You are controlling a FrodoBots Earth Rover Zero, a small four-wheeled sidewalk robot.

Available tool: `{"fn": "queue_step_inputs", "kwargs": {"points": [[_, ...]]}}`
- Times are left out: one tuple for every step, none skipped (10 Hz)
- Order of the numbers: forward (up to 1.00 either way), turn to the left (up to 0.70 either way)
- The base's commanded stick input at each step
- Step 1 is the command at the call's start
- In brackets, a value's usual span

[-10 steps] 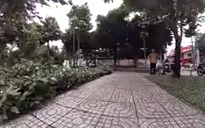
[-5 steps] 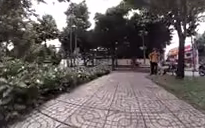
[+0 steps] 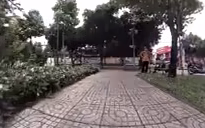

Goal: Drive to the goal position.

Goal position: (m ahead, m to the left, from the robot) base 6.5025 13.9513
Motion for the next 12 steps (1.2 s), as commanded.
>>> {"fn": "queue_step_inputs", "kwargs": {"points": [[0.7,0.0],[0.7,0.0],[0.7,0.0],[0.7,0.0],[0.7,0.0],[0.7,0.0],[0.7,0.0],[0.7,0.0],[0.7,0.0],[0.7,0.0],[0.7,0.0],[0.7,0.0]]}}
